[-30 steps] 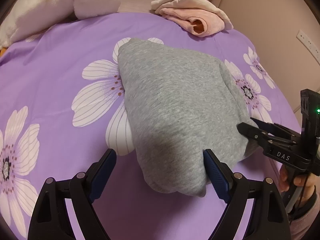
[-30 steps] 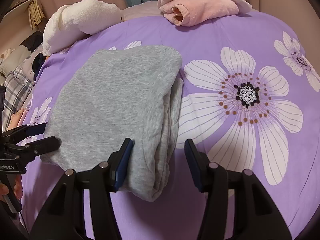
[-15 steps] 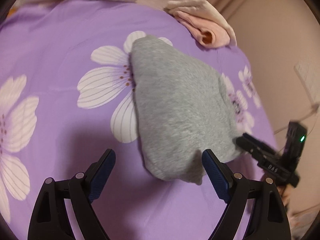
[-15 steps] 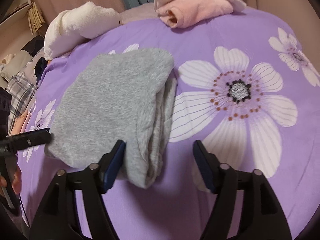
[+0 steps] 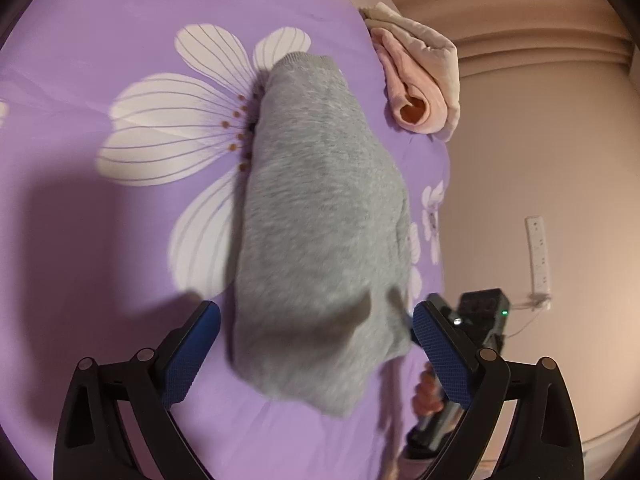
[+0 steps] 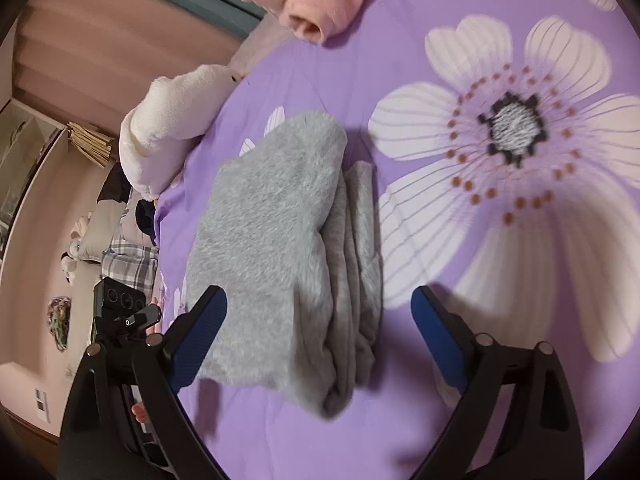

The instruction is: Fold small clothes

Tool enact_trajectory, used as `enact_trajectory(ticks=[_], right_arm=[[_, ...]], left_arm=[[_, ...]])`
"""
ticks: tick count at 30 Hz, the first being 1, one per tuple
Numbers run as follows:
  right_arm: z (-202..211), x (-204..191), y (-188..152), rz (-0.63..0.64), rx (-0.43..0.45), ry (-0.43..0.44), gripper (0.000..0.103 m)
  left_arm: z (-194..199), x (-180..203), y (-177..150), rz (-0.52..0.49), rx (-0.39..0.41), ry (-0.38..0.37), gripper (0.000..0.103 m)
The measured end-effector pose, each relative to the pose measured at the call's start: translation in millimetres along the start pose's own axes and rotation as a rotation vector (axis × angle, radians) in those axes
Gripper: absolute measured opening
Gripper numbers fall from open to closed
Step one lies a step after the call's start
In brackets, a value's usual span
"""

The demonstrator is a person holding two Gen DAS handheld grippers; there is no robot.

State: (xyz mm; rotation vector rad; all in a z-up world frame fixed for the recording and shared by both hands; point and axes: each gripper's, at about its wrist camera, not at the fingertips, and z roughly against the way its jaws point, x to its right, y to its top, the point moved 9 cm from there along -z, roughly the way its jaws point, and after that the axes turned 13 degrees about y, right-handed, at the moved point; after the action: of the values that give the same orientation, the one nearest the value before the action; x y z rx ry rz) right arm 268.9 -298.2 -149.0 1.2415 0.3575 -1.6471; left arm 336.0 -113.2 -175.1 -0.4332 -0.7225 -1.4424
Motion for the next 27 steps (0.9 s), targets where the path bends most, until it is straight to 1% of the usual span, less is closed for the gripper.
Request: enact_trajectory(ticks=[2,5,8,12,17,23,26,27], right_arm=[[-8.0,0.4,1.4,-0.004,-0.016,0.015,0.094],[-20.3,-1.7,3.4,0.007,-0.034,0.026,0.095],[-24.6,-0.7,7.0,0.007,-0.051,0.035,0.095],[-31.3,-1.3,15.2,0.021,-0.065,0.035,0.095],[-37.0,1.3,24.2,0.036,-0.061,0.033,0.095],[-44.3,-0.2,29.3,0.063,-0.077,0.032,0.095],[-47.4,-1.6,32.2,0.081,-0.075,0.037,0.092],[-47.6,-0.8,32.9,0.086,-0.072,0.035,0.088]], left_arm=[[-5.7,2.7,5.4,0.004,-0.014,-0.017,0.096],[-17.1,2.9,11.4,0.000,-0.022,0.017,0.096],[-26.2,0.3,13.5,0.002,-0.041,0.025,0.096],[-30.6,1.3,18.1,-0.007,-0.034,0.019,0.096],[-35.7,0.7,23.7,-0.011,-0.028,0.014,0.096],[-41.0,3.6,28.7,-0.038,-0.021,0.034,0.096],[-41.9,3.9,30.6,-0.039,-0.010,0.043,0.096],[-42.0,4.4,31.1,-0.040,-0.005,0.047,0.096]])
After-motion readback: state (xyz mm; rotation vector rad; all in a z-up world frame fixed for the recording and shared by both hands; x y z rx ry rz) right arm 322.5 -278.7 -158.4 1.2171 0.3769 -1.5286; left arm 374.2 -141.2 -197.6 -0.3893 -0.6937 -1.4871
